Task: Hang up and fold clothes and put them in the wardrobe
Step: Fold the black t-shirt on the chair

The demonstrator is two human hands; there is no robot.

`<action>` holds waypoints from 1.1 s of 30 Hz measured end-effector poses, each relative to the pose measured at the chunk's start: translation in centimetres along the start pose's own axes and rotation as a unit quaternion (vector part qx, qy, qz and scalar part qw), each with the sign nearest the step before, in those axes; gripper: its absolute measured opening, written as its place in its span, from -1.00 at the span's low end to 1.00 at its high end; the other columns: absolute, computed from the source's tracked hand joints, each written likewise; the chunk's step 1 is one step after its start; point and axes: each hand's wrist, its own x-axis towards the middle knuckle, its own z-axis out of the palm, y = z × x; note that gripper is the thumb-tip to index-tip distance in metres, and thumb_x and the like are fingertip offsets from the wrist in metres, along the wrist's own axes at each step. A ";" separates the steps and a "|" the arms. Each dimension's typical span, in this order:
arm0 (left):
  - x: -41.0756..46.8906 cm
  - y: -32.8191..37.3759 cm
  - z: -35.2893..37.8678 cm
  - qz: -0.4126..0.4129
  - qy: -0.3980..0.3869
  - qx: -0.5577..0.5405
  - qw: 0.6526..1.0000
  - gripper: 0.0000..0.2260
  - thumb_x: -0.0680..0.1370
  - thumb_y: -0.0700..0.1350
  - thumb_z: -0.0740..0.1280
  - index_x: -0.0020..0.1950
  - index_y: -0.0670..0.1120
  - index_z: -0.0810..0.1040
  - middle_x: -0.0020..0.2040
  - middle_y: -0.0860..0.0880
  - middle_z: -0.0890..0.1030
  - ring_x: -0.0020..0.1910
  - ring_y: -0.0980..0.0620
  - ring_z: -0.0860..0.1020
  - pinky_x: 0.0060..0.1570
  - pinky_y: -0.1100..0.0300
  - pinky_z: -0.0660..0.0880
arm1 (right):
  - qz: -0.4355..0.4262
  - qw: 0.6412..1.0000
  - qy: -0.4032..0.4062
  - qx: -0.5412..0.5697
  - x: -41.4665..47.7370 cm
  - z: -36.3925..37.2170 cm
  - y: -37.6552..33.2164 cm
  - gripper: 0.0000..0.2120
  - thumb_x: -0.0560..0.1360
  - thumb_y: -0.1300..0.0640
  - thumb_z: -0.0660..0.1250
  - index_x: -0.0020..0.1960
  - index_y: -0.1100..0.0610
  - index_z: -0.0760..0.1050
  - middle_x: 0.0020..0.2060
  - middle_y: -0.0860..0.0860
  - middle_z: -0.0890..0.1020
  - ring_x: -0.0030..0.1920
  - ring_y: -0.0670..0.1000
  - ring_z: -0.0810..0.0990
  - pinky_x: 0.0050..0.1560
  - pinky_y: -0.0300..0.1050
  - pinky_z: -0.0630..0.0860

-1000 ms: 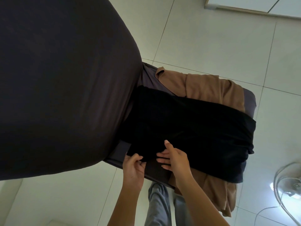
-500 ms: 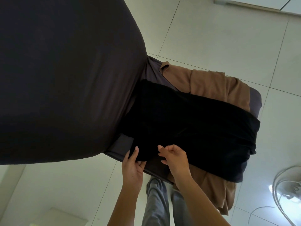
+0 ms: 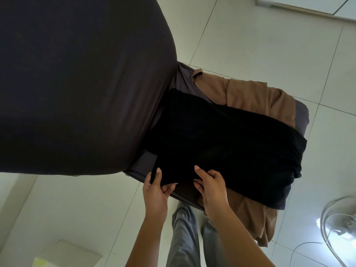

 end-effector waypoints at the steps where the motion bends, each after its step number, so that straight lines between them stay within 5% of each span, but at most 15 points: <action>1: -0.2 0.0 -0.1 0.002 0.000 0.002 1.000 -0.71 0.59 -0.13 0.24 0.30 -0.15 0.45 -0.11 -0.10 0.64 -0.37 0.10 0.63 -0.38 0.31 0.55 | 0.004 1.000 -0.009 -0.005 -0.2 -0.1 -0.1 -0.77 0.48 0.18 0.40 0.10 0.21 0.48 0.00 0.10 0.65 -0.02 0.03 0.64 -0.05 -0.16 0.55; 10: -0.4 1.3 1.9 0.008 0.041 -0.019 0.999 -0.73 0.59 -0.19 0.24 0.30 -0.18 0.45 0.02 -0.15 0.62 -0.35 0.07 0.66 -0.34 0.34 0.58 | -0.023 0.998 0.022 0.048 -2.8 -1.0 -2.2 -0.80 0.48 0.21 0.38 -0.19 0.17 0.35 -0.23 0.13 0.63 -0.27 0.03 0.66 -0.23 -0.12 0.56; 15: 1.0 4.5 7.1 0.002 0.014 -0.089 0.996 -0.75 0.61 -0.19 0.21 0.27 -0.23 0.42 -0.23 -0.13 0.69 -0.24 0.01 0.69 -0.29 0.33 0.58 | -0.047 0.989 0.004 0.142 -2.3 0.9 -6.4 -0.89 0.50 0.22 0.36 -0.05 0.22 0.44 -0.24 0.14 0.64 -0.23 0.03 0.70 -0.29 -0.25 0.59; 17: 2.0 6.0 9.3 0.001 -0.013 -0.112 0.994 -0.73 0.62 -0.17 0.20 0.29 -0.25 0.38 -0.16 -0.22 0.67 -0.18 -0.03 0.69 -0.29 0.32 0.58 | -0.047 0.980 -0.009 0.193 -1.5 1.6 -8.1 -0.85 0.51 0.26 0.33 0.04 0.30 0.47 -0.17 0.16 0.64 -0.19 0.03 0.71 -0.26 -0.27 0.60; 21: 4.5 7.1 12.8 0.118 -0.088 0.057 0.987 -0.75 0.64 -0.05 0.15 0.20 -0.18 0.45 0.04 -0.16 0.62 0.02 -0.03 0.64 -0.05 0.24 0.57 | -0.079 0.980 -0.013 0.184 0.4 2.5 -10.7 -0.92 0.56 0.28 0.25 0.02 0.25 0.49 -0.04 0.19 0.63 -0.07 0.04 0.69 -0.06 -0.20 0.62; 23: 5.8 6.8 13.1 0.248 -0.085 0.256 0.930 -0.81 0.63 -0.03 0.18 0.14 -0.08 0.48 0.11 -0.01 0.56 0.14 0.04 0.55 0.06 0.28 0.47 | -0.120 0.989 0.023 0.085 1.4 2.6 -11.1 -0.92 0.57 0.26 0.23 0.01 0.21 0.49 -0.05 0.14 0.65 -0.04 0.01 0.67 -0.05 -0.18 0.59; 25: 7.1 6.7 12.6 0.379 -0.057 0.425 0.820 -0.78 0.62 -0.04 0.19 0.21 -0.07 0.47 0.20 0.01 0.49 0.21 0.08 0.45 0.13 0.23 0.43 | -0.192 0.977 0.077 -0.043 2.0 2.3 -11.3 -0.93 0.55 0.21 0.27 0.01 0.14 0.51 -0.11 0.03 0.65 -0.06 -0.01 0.66 -0.10 -0.24 0.56; 27: 8.6 7.2 12.6 0.456 -0.044 0.526 0.716 -0.72 0.62 -0.08 0.17 0.31 -0.09 0.45 0.31 -0.03 0.43 0.28 0.03 0.38 0.20 0.12 0.42 | -0.293 0.927 0.135 -0.191 2.8 1.9 -11.7 -0.94 0.52 0.18 0.31 -0.02 0.09 0.52 -0.13 -0.05 0.62 -0.03 -0.01 0.61 -0.13 -0.34 0.49; 30: 10.4 8.5 13.7 0.465 -0.073 0.633 0.614 -0.66 0.65 -0.13 0.11 0.43 -0.09 0.34 0.47 -0.07 0.28 0.47 -0.03 0.19 0.29 0.10 0.33 | -0.378 0.819 0.206 -0.381 4.3 1.6 -12.7 -0.83 0.51 0.15 0.30 0.10 0.02 0.51 0.05 -0.10 0.53 0.17 -0.02 0.42 0.15 -0.10 0.30; 33: 11.7 9.5 15.3 0.439 -0.093 0.697 0.559 -0.62 0.66 -0.12 0.08 0.49 -0.07 0.24 0.53 -0.05 0.14 0.53 0.02 -0.02 0.33 0.16 0.28 | -0.350 0.761 0.246 -0.488 5.8 1.3 -13.8 -0.71 0.51 0.07 0.29 0.23 -0.03 0.47 0.20 -0.07 0.44 0.28 0.03 0.29 0.19 0.01 0.18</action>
